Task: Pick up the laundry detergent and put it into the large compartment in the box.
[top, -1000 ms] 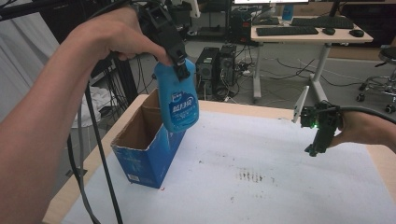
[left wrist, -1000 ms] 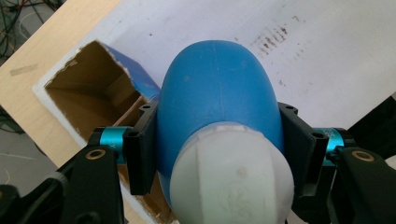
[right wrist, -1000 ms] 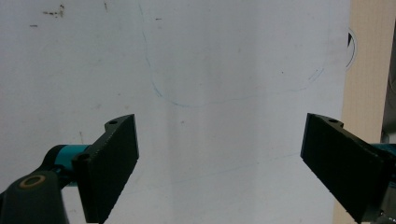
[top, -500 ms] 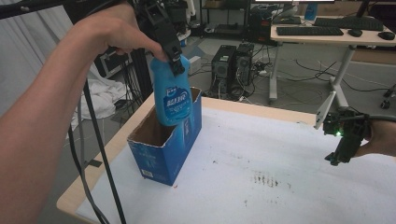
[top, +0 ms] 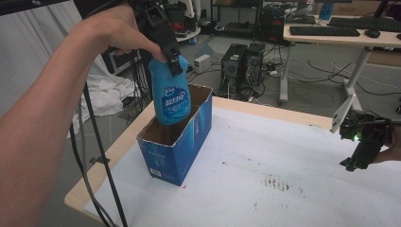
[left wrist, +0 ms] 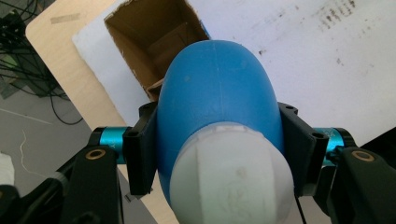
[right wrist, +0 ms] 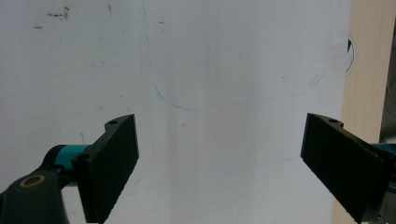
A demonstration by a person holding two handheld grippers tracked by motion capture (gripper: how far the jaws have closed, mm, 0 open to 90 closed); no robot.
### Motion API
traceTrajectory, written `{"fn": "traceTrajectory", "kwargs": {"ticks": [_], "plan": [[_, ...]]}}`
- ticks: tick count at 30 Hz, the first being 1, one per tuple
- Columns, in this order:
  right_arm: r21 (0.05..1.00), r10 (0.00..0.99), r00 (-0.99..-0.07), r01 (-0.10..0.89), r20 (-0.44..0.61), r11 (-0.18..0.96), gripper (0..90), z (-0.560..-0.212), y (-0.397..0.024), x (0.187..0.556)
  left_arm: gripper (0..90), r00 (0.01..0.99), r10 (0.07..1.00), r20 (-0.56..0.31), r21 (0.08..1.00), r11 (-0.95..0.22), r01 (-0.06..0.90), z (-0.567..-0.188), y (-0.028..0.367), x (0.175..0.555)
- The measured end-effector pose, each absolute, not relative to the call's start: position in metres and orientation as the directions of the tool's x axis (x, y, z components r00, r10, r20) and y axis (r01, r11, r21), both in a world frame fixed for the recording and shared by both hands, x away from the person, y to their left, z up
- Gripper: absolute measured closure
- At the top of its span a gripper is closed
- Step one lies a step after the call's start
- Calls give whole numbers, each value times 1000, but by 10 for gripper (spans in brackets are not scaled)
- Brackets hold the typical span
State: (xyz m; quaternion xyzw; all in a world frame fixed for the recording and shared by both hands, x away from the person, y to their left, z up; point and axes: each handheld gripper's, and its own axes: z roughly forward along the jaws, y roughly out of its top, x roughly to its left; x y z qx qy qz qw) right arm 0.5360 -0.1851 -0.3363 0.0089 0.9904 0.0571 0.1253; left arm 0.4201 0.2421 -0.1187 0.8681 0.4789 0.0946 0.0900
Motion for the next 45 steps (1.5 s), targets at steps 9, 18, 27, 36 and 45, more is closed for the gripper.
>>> {"fn": "traceTrajectory", "kwargs": {"ticks": [9,18,27,36,45], "plan": [[111,31,-968,3,-249,994,105,-336,-184,534,382,536,842,61,230,-535,813,-145,249,420],[107,23,-968,-4,-249,994,105,-338,-181,533,383,556,830,46,198,-553,809,-177,251,420],[105,25,-968,-2,-250,994,105,-339,-181,533,382,590,806,46,177,-588,789,-210,251,422],[102,21,-968,-4,-250,995,105,-341,-182,532,382,620,784,45,152,-618,771,-238,249,425],[100,22,-968,-3,-250,995,105,-342,-184,532,382,642,766,38,144,-640,755,-255,249,427]]}}
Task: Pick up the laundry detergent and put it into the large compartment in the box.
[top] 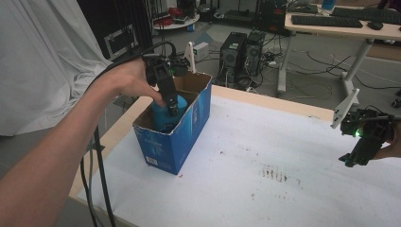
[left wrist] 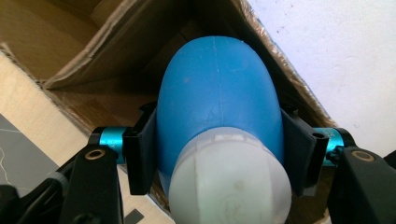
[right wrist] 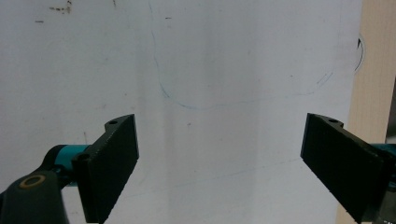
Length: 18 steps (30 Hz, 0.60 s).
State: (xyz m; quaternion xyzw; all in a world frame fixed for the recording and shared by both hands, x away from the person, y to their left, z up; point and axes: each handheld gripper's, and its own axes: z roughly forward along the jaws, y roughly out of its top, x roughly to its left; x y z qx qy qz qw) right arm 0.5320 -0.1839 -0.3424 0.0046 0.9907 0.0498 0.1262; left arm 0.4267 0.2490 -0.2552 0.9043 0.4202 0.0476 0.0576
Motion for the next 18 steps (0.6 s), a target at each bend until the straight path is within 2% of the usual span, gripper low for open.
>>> {"fn": "traceTrajectory", "kwargs": {"ticks": [18], "plan": [[103,29,-970,4,-242,995,105,-347,-184,533,381,701,712,42,164,-697,698,-273,253,423]]}}
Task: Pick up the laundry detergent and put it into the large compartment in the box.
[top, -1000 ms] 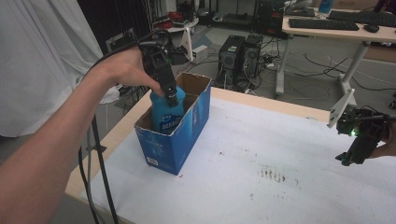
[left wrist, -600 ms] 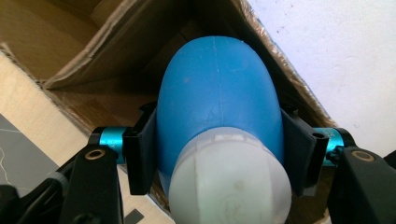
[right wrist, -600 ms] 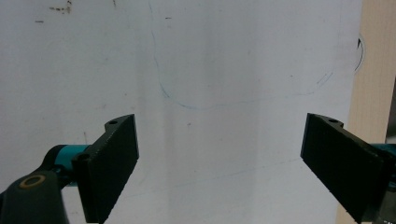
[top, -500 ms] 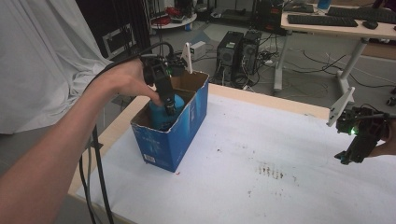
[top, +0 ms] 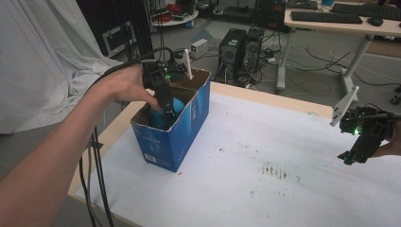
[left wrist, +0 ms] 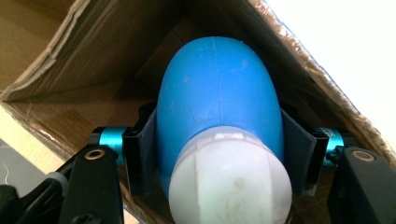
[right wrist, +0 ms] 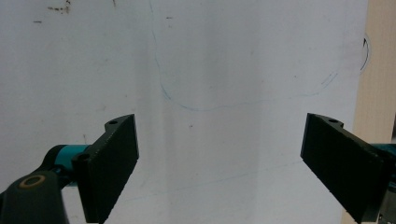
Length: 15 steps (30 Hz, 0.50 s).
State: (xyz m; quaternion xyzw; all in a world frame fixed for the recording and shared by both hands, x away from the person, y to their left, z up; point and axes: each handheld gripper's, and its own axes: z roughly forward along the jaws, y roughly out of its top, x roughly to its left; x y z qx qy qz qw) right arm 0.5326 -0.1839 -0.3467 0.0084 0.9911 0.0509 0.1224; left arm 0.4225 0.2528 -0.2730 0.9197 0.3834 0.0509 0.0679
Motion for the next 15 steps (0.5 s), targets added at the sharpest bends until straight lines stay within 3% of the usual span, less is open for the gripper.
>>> {"fn": "traceTrajectory", "kwargs": {"ticks": [15], "plan": [[107,35,-971,9,-238,994,105,-348,-187,532,379,720,692,49,181,-715,675,-274,253,419]]}}
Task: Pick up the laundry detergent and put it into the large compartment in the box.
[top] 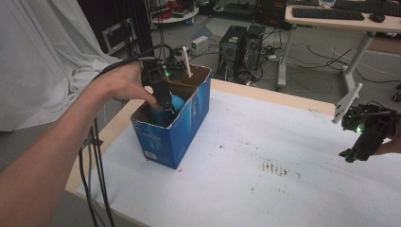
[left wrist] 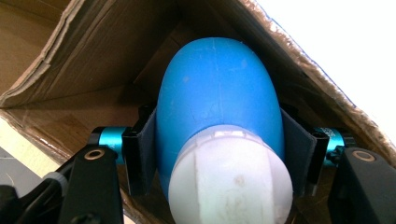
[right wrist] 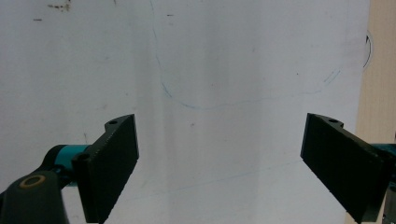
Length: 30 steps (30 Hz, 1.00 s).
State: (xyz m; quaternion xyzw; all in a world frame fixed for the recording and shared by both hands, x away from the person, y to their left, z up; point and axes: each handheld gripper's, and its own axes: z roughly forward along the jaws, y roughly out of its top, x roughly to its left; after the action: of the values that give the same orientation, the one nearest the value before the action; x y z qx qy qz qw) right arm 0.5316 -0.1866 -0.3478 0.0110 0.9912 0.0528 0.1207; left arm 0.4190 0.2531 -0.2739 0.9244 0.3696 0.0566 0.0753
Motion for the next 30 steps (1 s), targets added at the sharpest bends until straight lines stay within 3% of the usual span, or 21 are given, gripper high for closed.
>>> {"fn": "traceTrajectory", "kwargs": {"ticks": [30], "plan": [[109,36,-971,10,-236,994,105,-346,-187,530,350,729,683,45,176,-724,667,-275,252,419]]}}
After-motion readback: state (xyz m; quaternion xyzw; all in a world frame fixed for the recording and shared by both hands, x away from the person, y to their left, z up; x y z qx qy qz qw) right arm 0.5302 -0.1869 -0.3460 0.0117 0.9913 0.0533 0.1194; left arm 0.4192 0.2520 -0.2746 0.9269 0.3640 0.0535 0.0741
